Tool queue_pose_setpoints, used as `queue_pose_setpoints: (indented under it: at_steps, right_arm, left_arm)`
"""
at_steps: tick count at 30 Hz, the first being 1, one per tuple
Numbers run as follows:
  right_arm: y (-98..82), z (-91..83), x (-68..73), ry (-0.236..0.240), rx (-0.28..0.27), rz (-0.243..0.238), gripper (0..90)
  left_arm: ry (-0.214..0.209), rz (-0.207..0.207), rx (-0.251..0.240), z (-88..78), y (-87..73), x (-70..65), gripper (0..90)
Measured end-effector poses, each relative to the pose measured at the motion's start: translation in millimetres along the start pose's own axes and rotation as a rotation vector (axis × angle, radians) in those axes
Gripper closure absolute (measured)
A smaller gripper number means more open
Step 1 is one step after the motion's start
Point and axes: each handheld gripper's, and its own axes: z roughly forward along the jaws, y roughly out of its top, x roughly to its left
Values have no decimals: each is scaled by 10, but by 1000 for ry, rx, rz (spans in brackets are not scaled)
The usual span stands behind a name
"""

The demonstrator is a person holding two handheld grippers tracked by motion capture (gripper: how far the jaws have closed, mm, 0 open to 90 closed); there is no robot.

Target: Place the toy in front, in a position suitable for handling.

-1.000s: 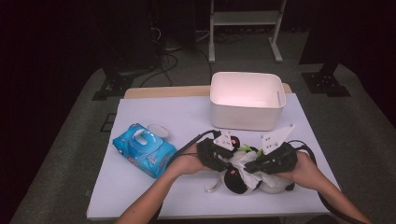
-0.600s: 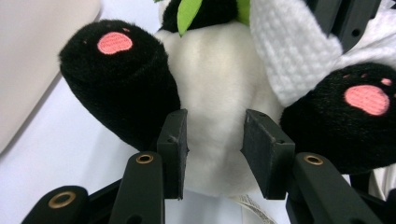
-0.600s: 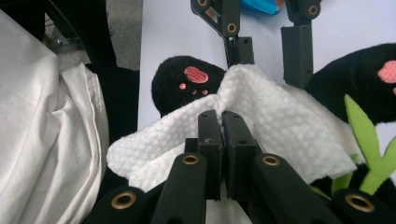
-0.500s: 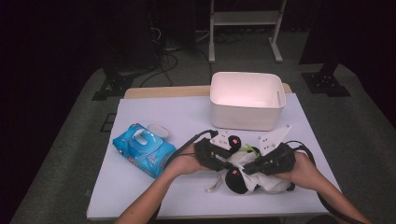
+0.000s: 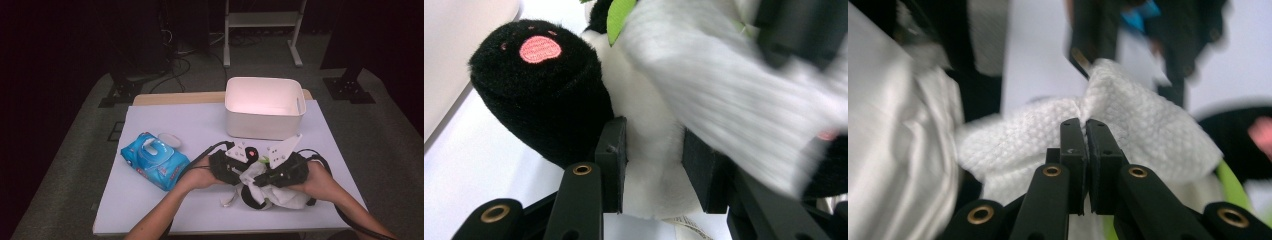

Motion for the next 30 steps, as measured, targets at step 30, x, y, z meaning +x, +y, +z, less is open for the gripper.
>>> queue_pose_setpoints:
  at_steps: [30]
  right_arm:
    - [-4, -13, -260, -128, 70, 4, 861]
  left_arm:
    - [-7, 20, -15, 3, -45, -138, 609]
